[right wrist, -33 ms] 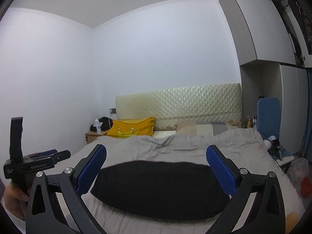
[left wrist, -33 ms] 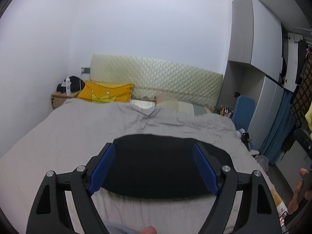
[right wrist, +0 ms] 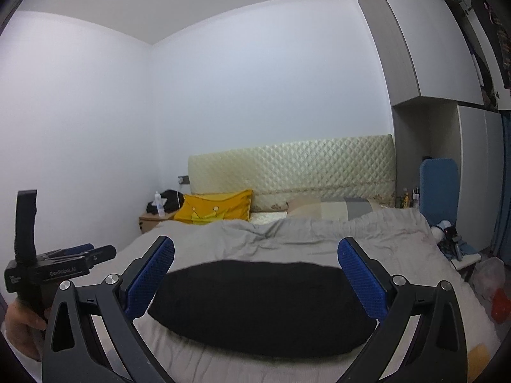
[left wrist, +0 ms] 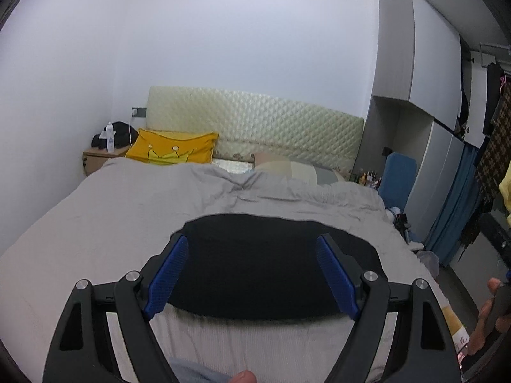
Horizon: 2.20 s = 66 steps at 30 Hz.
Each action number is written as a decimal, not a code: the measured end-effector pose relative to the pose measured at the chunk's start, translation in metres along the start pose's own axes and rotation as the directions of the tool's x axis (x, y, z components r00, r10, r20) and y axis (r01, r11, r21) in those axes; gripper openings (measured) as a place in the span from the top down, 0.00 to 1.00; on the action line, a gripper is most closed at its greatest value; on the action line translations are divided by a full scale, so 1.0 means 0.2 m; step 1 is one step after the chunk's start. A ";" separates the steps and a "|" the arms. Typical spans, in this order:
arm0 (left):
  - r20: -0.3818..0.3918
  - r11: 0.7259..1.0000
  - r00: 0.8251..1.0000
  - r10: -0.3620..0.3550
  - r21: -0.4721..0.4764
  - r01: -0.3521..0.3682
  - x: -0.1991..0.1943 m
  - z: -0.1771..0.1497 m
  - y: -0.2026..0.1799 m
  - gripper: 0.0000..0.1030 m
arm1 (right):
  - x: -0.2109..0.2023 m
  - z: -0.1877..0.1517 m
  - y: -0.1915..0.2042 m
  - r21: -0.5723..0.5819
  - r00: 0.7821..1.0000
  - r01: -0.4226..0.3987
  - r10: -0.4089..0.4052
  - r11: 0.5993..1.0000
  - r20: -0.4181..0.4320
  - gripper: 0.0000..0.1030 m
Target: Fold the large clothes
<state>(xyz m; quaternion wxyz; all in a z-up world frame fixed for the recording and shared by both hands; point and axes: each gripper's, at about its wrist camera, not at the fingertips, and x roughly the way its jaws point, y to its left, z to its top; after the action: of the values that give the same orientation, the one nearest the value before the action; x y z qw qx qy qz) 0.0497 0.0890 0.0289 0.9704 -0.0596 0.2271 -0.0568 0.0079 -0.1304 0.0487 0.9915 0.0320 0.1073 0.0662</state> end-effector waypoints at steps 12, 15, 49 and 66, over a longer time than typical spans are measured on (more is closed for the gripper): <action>-0.038 0.998 0.999 0.033 0.049 -0.031 0.01 -0.22 -0.05 0.20 | 0.06 -0.29 0.09 -0.032 0.990 0.054 -0.058 0.998 -0.127 0.00; -0.057 0.998 0.998 0.041 0.052 -0.038 0.04 -0.28 -0.04 0.20 | 0.08 -0.35 0.08 -0.016 0.987 0.055 -0.057 0.998 -0.150 0.00; -0.199 0.996 0.976 0.084 0.057 -0.074 0.25 -0.51 -0.01 0.20 | 0.19 -0.61 0.04 -0.027 0.950 0.134 -0.136 0.991 -0.283 0.00; -0.189 0.995 0.978 0.085 0.071 -0.073 0.22 -0.49 -0.04 0.20 | 0.16 -0.60 0.04 -0.030 0.952 0.140 -0.143 0.990 -0.271 0.00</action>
<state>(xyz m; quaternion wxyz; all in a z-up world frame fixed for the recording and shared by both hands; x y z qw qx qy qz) 0.0452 0.0655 -0.0763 0.9469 -0.0141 0.3198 -0.0309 0.0122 -0.1123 -0.0752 0.9697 0.0095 0.2442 -0.0006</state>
